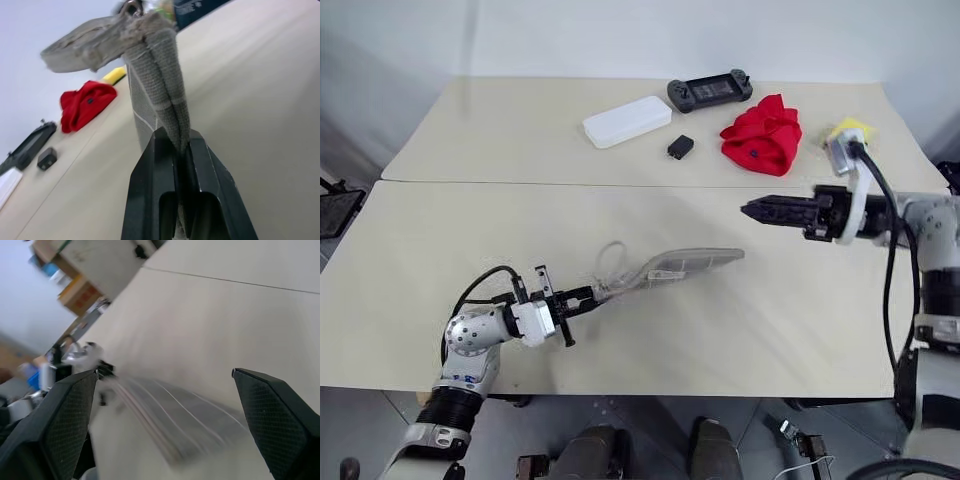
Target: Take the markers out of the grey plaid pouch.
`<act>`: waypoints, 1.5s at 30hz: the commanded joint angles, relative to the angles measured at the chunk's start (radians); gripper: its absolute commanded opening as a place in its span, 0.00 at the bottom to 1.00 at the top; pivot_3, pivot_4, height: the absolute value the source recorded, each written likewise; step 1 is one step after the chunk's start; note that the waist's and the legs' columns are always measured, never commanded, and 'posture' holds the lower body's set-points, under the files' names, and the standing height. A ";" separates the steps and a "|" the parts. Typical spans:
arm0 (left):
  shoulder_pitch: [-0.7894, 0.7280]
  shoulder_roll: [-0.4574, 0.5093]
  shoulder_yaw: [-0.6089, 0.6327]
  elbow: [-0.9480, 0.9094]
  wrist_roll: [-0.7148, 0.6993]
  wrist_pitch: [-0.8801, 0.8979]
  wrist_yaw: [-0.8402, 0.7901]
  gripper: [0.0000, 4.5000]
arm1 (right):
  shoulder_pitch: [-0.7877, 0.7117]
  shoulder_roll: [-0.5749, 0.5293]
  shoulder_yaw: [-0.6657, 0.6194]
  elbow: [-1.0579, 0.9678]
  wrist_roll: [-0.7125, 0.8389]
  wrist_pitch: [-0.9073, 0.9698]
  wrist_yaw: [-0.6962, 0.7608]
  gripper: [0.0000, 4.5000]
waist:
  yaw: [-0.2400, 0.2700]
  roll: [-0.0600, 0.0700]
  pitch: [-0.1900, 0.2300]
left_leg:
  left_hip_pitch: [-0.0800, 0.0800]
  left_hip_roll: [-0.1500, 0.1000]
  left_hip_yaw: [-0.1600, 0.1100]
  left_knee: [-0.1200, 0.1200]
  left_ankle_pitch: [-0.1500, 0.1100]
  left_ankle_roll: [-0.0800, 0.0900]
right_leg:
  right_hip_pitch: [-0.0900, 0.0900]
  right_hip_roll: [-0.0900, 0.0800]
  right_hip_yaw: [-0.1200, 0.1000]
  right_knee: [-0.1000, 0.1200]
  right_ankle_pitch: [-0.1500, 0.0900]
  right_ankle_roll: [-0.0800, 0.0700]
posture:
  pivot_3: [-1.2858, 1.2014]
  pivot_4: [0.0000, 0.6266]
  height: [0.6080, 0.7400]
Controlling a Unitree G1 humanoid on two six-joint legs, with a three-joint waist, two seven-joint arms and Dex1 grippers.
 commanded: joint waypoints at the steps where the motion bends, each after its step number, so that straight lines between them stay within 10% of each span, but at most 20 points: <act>1: 0.001 0.002 -0.014 0.003 -0.006 0.017 0.037 0.00 | -0.060 0.055 0.078 -0.058 0.025 0.072 0.009 1.00 | 0.000 0.000 0.000 | 0.000 0.000 -0.001 0.000 0.000 0.000 | 0.000 0.000 0.000 0.000 0.000 0.000 | 0.52 0.24 1.00; 29: 0.005 0.031 -0.060 -0.019 -0.006 0.061 0.127 0.00 | -0.058 0.381 0.232 -0.178 0.046 0.095 -0.060 1.00 | -0.022 0.000 0.000 | -0.003 -0.003 -0.006 0.001 0.000 0.001 | 0.000 0.000 -0.004 0.001 0.001 0.001 | 0.52 0.24 1.00; 45: -0.002 0.020 -0.053 -0.038 -0.052 0.124 0.123 0.00 | -0.003 0.503 0.137 -0.183 0.051 0.015 -0.210 0.00 | -0.024 0.000 0.000 | -0.003 -0.003 -0.006 0.001 0.001 0.001 | 0.000 0.000 -0.005 0.002 0.001 0.001 | 0.52 0.24 1.00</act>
